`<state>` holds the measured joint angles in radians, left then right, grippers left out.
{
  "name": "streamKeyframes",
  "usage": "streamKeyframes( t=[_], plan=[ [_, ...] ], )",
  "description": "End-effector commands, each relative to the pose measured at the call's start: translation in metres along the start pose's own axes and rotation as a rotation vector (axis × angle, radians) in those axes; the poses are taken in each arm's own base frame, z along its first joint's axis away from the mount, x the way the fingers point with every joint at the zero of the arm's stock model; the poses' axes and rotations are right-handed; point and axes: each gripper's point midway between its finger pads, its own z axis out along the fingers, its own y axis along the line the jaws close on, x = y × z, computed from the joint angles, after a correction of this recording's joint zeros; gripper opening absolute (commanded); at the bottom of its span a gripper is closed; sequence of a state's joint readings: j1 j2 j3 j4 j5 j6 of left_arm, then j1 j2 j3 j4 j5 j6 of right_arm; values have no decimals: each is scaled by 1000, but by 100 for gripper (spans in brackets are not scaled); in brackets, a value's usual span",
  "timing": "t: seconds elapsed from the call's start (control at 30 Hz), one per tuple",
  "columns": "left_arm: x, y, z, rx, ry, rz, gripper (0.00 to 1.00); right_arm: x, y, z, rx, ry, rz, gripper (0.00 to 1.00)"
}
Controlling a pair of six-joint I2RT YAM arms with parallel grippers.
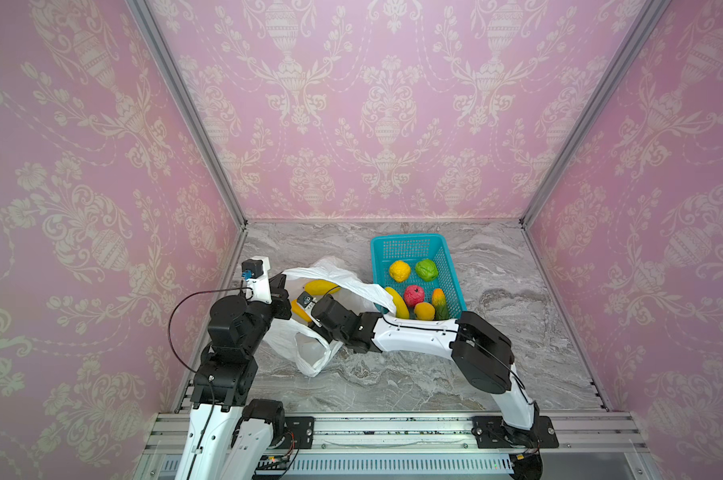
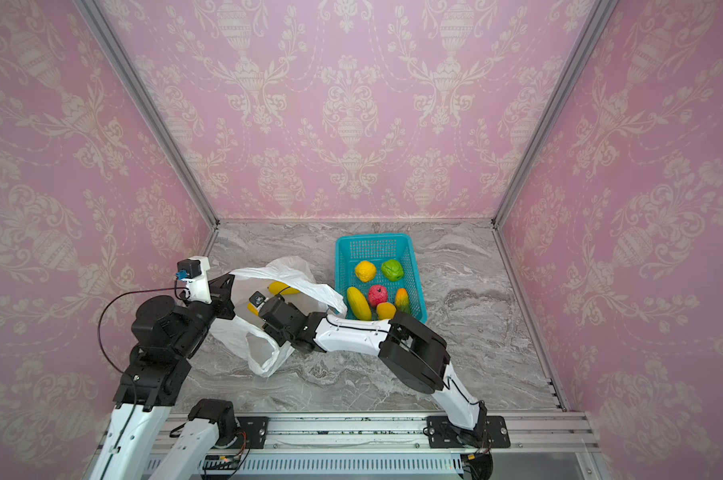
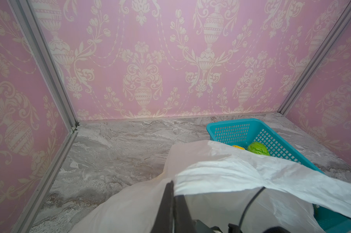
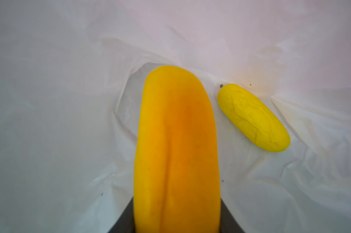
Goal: Untie the knot of the plastic bag and take out the fruit
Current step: 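Close the right gripper on the orange papaya and lift it out, then carry the orange papaya over the teal basket with the right gripper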
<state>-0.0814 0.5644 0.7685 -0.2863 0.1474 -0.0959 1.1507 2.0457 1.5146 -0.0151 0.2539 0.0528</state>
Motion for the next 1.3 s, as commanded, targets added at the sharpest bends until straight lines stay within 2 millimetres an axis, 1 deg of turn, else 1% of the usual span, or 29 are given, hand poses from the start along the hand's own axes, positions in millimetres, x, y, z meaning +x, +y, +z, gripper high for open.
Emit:
streamKeyframes(
  t=[0.0, 0.1, 0.17, 0.2, 0.23, 0.37, 0.47, 0.6, 0.7, 0.77, 0.83, 0.93, 0.97, 1.07, 1.2, 1.27],
  plan=[
    [1, 7, -1, -36, 7, 0, 0, -28, 1, -45, 10, -120, -2, 22],
    [2, 7, -1, -37, 9, 4, 0, -23, -9, -85, 37, -153, -8, 21],
    [1, 6, -1, -34, 10, 5, 0, -30, -22, -114, 63, -191, 2, 22],
    [1, 6, -2, -34, 9, 6, 0, -36, -25, -126, 66, -213, 5, 21],
    [1, 6, -2, -34, 9, 7, 0, -28, -28, -136, 69, -209, -6, 21],
    [2, 7, -1, -36, 11, 7, 0, -37, -41, -186, 72, -304, 19, 20],
    [2, 7, -1, -36, 11, 6, 0, -38, -53, -220, 81, -375, 49, 19],
    [2, 7, -2, -36, 11, 5, 0, -33, -83, -264, 140, -477, 105, 19],
    [2, 7, -2, -36, 10, 5, 0, -24, -113, -285, 224, -525, 163, 19],
    [2, 7, -1, -35, 12, 5, 0, -16, -136, -293, 280, -536, 220, 18],
    [2, 7, -2, -37, 10, 5, 0, -6, -159, -296, 336, -538, 281, 18],
    [2, 7, -1, -36, 12, 4, 0, 9, -188, -291, 420, -513, 349, 18],
    [2, 6, -2, -34, 11, 3, 0, 12, -194, -288, 434, -499, 366, 18],
    [1, 6, -2, -35, 8, 3, 0, 24, -214, -266, 475, -423, 406, 18],
    [2, 6, -2, -34, 9, 3, 0, 43, -239, -223, 488, -269, 481, 18],
    [2, 6, -2, -35, 8, 3, 0, 54, -247, -199, 471, -184, 507, 18]
  ],
)
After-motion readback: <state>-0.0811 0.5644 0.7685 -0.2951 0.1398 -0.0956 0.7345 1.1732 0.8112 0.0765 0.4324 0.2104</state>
